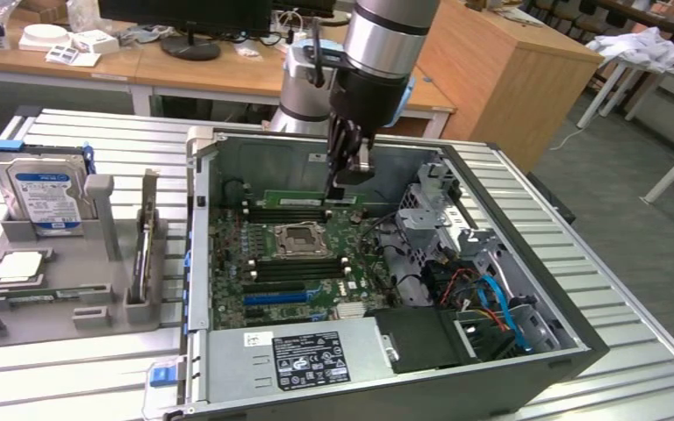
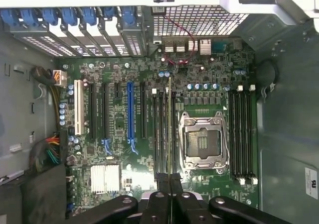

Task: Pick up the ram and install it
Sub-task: 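Pick up the ram and move it above insertion slot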

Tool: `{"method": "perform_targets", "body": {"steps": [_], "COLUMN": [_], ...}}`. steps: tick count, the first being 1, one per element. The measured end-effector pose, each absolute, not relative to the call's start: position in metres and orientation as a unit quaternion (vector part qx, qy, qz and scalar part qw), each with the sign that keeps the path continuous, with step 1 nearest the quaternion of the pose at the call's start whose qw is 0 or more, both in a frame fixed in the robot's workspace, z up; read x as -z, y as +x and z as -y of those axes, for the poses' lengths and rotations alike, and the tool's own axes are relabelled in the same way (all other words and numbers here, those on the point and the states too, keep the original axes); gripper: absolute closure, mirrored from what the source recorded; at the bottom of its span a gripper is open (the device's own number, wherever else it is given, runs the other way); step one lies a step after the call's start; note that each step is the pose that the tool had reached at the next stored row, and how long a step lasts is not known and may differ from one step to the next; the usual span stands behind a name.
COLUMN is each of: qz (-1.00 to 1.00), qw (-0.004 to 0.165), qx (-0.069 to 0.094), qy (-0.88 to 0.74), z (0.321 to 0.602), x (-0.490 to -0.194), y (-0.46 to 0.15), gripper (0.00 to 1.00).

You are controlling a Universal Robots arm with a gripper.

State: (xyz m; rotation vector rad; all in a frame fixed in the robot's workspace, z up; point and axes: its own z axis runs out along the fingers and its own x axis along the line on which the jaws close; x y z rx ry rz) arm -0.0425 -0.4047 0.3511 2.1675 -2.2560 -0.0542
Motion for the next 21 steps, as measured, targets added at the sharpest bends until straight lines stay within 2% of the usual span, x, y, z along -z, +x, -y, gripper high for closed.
{"method": "perform_targets", "body": {"steps": [21], "qz": [0.725], "qw": [0.006], "qx": [0.017], "qy": [0.689], "z": [0.405], "x": [-0.335], "y": [-0.043], "gripper": [0.88]}}
